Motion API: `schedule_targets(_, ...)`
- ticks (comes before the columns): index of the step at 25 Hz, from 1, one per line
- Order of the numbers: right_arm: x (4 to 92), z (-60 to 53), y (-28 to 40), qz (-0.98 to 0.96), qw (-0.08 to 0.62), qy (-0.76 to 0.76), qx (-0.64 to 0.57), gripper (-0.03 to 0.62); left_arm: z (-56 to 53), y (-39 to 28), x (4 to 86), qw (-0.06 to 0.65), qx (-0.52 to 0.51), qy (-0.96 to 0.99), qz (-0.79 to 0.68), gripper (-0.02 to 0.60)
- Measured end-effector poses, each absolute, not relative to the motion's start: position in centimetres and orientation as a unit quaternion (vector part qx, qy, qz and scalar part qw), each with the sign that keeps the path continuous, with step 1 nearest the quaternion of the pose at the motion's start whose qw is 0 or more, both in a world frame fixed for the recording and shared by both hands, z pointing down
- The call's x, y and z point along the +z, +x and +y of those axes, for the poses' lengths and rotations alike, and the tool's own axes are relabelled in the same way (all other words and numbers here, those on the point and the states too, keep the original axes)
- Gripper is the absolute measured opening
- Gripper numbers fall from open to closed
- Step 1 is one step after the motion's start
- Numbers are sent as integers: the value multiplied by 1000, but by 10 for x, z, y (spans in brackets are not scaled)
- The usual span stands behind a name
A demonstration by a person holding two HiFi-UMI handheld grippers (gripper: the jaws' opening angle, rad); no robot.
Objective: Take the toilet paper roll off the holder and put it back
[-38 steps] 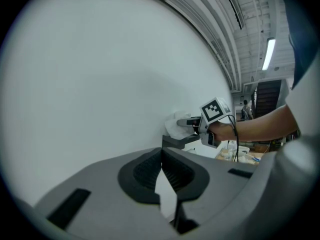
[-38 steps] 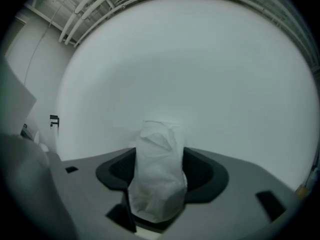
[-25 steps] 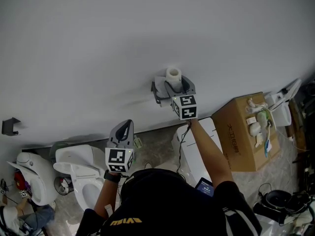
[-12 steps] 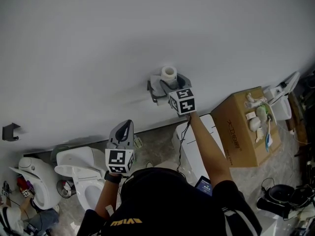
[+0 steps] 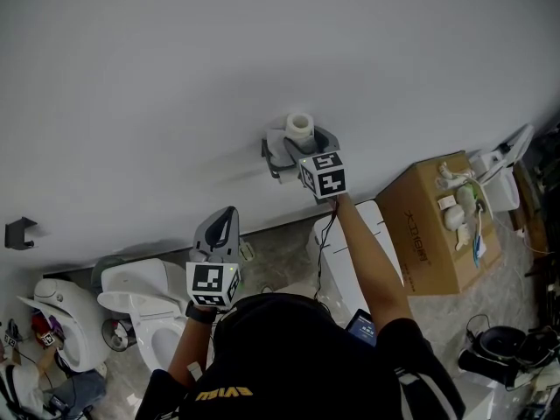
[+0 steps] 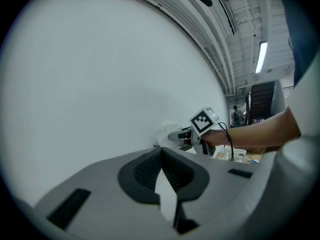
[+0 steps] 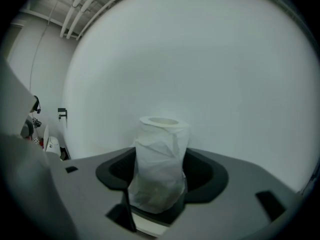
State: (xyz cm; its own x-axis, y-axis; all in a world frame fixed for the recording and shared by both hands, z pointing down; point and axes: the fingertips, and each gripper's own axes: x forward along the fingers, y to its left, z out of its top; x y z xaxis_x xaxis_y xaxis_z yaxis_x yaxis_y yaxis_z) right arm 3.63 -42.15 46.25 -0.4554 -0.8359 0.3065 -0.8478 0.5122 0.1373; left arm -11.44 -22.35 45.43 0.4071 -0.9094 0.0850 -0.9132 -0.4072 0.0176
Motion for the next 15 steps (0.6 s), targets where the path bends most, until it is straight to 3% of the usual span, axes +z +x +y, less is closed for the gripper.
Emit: schedule_targets(15,466,-415,47,-845,151,513,-8,313,-220,-118,475,60,46,838,-540,11)
